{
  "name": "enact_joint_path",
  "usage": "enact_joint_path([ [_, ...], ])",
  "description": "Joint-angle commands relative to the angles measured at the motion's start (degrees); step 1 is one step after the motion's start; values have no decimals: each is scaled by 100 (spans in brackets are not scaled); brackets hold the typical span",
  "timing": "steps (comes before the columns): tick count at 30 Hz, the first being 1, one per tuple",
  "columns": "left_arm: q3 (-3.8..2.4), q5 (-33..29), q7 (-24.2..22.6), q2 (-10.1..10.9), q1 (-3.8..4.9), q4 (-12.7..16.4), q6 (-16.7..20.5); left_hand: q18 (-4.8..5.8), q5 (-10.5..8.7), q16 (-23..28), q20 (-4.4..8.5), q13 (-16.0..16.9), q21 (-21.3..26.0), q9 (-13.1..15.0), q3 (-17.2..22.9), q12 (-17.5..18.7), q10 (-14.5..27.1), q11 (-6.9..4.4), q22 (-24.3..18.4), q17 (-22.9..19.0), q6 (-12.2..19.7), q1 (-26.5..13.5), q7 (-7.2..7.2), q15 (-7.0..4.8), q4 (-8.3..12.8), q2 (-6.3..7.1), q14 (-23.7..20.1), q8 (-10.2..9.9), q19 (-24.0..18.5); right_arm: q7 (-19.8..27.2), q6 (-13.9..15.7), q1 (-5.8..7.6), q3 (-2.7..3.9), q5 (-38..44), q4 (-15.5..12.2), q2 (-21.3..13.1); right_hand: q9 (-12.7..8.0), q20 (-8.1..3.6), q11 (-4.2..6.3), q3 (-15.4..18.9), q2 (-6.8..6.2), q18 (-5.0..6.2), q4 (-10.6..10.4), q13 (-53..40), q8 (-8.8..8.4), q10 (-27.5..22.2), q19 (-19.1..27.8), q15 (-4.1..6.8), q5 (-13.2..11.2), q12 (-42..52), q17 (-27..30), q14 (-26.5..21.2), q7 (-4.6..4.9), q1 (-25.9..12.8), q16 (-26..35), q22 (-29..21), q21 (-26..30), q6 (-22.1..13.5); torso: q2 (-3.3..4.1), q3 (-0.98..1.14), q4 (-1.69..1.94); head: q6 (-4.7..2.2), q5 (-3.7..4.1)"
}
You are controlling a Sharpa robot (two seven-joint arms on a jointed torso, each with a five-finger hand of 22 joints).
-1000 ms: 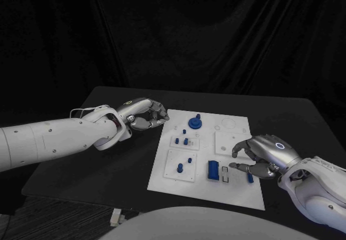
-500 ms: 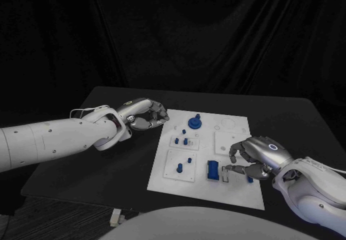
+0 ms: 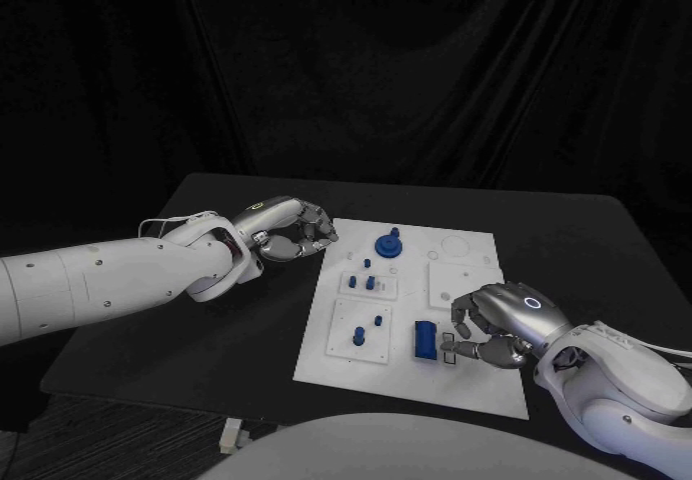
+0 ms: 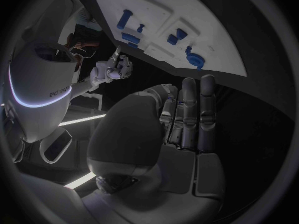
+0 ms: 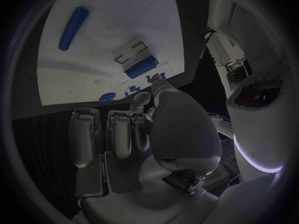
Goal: Assemble the parts on the task board
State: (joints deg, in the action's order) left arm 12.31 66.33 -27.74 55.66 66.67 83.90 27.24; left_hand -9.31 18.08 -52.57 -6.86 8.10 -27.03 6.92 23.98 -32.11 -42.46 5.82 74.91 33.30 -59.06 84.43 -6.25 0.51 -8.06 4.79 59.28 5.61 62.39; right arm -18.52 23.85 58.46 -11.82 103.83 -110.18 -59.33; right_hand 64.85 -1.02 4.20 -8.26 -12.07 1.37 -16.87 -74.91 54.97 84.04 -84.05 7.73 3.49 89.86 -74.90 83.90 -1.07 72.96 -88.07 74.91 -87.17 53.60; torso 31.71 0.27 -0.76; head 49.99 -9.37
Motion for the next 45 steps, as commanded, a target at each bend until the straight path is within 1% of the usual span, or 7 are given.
enact_joint_path([
  [1,-5,-21,-83,2,-8,14,-20,-44,32,19,13,-5,-32,8,18,16,-34,-8,204,-9,3,12,-12,37,-3,-64,5,36,-34,-148,-62,-72,0,129,25,46,193,-40,57,30,2,-63,-4,-1509,216,596,-449,36,-22,14,-1090,527,-8,-83,-14,1413,-8,137,0,0,-5,1,-13],
  [17,-5,-21,-86,-1,-10,13,-29,-44,32,19,13,-5,-32,8,18,16,-34,-8,204,-9,3,12,-12,37,-3,-64,5,36,-34,-192,-74,-218,0,151,180,276,322,-48,72,30,9,-57,1,-1509,279,596,-436,44,4,14,-1072,523,-25,-119,-6,1404,15,52,-1,0,-3,1,9],
  [20,-5,-21,-88,-1,-10,14,-30,-44,32,19,13,-5,-32,8,18,16,-34,-8,204,-9,3,12,-12,37,-3,-64,5,36,-34,-197,-89,-222,0,151,201,304,375,-50,76,-9,36,-56,2,-1509,290,596,-434,46,176,14,-1067,523,-27,-45,-4,1403,20,18,-1,0,-3,1,5],
  [25,-5,-21,-88,2,-11,15,-34,-44,32,19,13,-5,-32,8,18,16,-34,-8,204,-9,3,12,-12,37,-3,-64,5,36,-34,-203,-106,-228,0,151,239,355,450,-56,79,-111,99,-54,14,-1509,266,596,-430,51,881,14,-1060,521,-31,169,0,1400,27,-14,0,0,-4,1,-7],
  [30,-5,-21,-89,3,-11,16,-41,-44,32,19,13,-5,-32,8,18,16,-34,-8,204,-9,3,12,-12,37,-3,-64,5,36,-34,-210,-123,-231,0,151,274,404,475,-57,82,-175,121,-53,33,-1509,236,596,-427,52,1132,14,-1051,520,-34,330,4,1398,33,-17,-2,0,-1,1,-11],
  [43,-5,-21,-100,9,-13,14,-56,-45,36,19,11,-14,-34,8,21,17,-40,-5,202,-10,9,11,-14,40,-1,-65,2,36,-44,-159,74,-237,0,151,306,496,576,-58,82,-219,125,-55,46,-1509,354,596,-431,52,1225,14,-1066,523,-32,496,-3,1401,26,136,-1,0,0,1,-35],
  [45,-5,-21,-100,12,-13,14,-58,-45,36,19,11,-14,-34,8,21,17,-40,-5,202,-10,9,11,-14,40,-1,-65,2,36,-44,-169,106,-238,0,151,307,502,612,-57,79,-189,121,-55,24,-1509,382,596,-431,50,1050,14,-1067,523,-28,468,-3,1401,25,177,0,-1,0,1,-35],
])
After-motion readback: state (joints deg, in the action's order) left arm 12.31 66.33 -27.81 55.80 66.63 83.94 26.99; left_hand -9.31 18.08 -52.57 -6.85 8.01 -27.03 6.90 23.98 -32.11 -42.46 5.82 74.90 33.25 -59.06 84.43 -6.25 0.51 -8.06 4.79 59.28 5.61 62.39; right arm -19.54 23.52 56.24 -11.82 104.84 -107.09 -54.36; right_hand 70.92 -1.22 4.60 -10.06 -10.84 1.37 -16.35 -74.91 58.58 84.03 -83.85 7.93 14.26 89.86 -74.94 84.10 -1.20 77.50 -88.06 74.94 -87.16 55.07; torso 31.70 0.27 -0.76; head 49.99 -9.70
